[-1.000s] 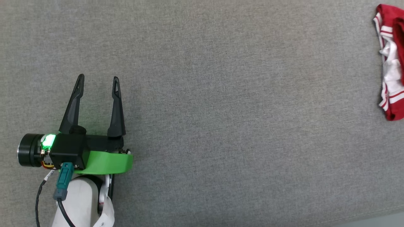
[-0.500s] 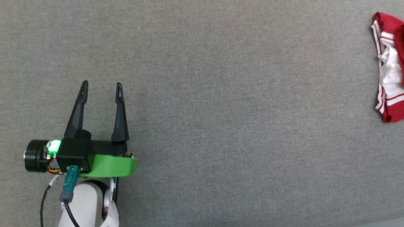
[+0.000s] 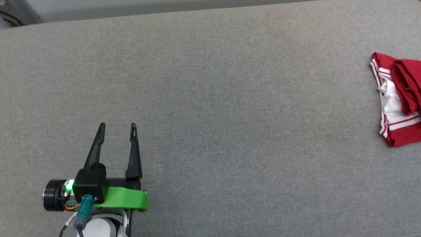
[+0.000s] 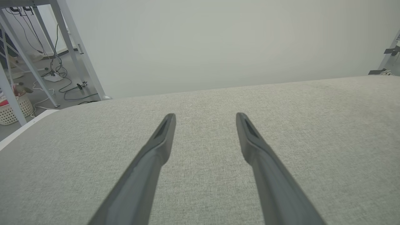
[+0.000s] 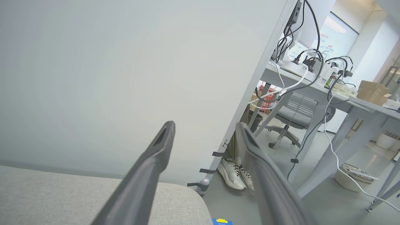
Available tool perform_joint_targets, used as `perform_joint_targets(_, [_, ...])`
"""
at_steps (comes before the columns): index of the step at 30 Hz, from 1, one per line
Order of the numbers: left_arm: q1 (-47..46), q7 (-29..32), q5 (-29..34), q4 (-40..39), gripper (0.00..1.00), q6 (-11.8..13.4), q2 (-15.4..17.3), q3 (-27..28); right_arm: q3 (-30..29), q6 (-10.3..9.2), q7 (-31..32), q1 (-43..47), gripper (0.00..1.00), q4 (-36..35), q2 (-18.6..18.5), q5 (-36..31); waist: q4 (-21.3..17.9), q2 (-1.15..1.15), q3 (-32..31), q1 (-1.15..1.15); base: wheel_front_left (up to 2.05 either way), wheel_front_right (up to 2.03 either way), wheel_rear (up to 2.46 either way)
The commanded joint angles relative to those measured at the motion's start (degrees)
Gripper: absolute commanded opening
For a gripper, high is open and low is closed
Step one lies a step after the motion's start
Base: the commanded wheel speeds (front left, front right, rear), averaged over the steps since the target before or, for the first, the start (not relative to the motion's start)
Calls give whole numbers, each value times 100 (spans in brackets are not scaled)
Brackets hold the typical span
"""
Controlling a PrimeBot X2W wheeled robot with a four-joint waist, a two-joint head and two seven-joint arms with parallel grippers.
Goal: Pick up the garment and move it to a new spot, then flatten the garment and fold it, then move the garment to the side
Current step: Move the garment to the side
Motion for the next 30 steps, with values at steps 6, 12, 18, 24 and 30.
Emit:
perform_joint_targets(6, [234,-34,-87,100,100,36,-72,-10,-587,-5,-28,1267,100,-1689,1120,-470,512,0,-698,0,0,0,0])
perform_joint_targets(12, [381,-34,-144,198,100,56,-119,-7,-412,-5,-28,2210,100,-2478,2142,-806,671,0,-980,0,0,0,0])
perform_joint_targets(18, [505,-34,-234,309,100,17,-135,68,-76,-5,-29,2900,100,-2607,2724,-819,774,0,-1191,0,0,0,0])
perform_joint_targets(24, [591,-34,-358,414,100,-48,-161,152,67,-5,-29,3545,100,-2476,3091,-820,810,0,-1354,0,0,0,0])
perform_joint_targets(30, [610,-34,-411,517,100,-165,-185,135,-24,-5,-29,4167,100,-2585,3376,-820,871,0,-1439,0,0,0,0])
